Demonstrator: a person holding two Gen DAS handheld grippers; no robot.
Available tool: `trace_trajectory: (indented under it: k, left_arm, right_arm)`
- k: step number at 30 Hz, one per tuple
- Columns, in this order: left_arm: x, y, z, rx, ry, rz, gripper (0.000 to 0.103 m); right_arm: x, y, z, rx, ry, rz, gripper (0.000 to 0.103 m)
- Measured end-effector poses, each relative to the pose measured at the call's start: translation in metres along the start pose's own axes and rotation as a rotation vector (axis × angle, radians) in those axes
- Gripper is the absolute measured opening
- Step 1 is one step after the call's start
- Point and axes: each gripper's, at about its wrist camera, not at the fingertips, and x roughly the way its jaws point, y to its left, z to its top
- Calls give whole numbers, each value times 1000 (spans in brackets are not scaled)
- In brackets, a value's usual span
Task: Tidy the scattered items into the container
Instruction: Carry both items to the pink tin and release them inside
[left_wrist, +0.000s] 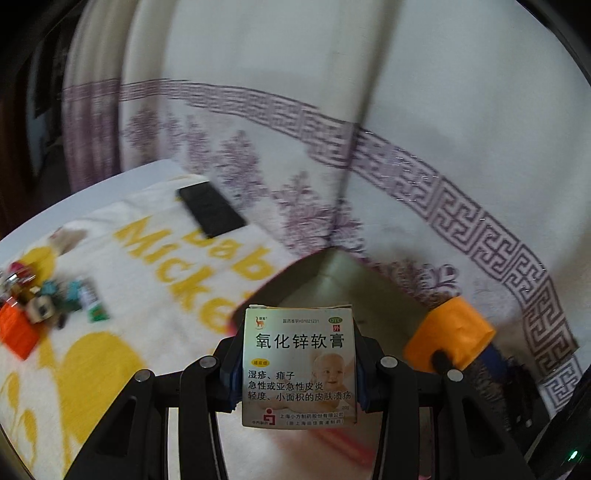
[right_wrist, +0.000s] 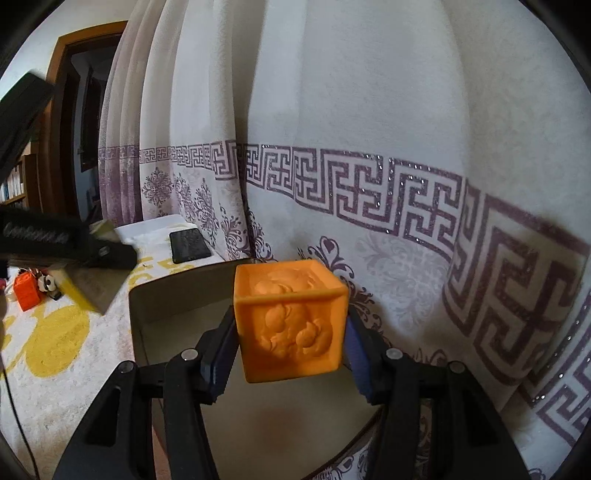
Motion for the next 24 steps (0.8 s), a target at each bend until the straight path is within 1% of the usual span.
trace_trajectory:
  k: [1,3,4,5,7,12,15,17,18,24]
  left_arm:
    - [4,-3,1,5,4,-20,48]
    - [10,-5,3,-5,3,-67,66]
    - [10,-4,2,-11,-7,-72,79]
    - [9,-2,1,-16,-26,-64,80]
    - [7,2,0,-8,-52,-25,80]
    - [1,16,-3,13,-82,99,80]
    - [-4,27,-5,9,-89,128,82]
    - [-8,34,-7,2,-93,140,89]
    - [-10,37,-8,-1,-98,146,90]
    - [-22,61,-15,-26,-109,190,90]
  right_arm:
    - [0,-1,-1,3,2,0,59]
    - [-1,-4,-2,3,-4,-19,62]
    - [-2,-5,-2,4,-8,-22,64]
    - [-2,-6,-2,6,-11,-21,67]
    - [-4,-6,-2,13,-15,-19,69]
    - [-3,-1,-1,21,-11,-1,73]
    - [-2,5,1,26,-6,19,75]
    - [-2,9,2,25,-6,30,77]
    - [0,12,3,25,-5,35,78]
    - [2,28,6,28,9,85,79]
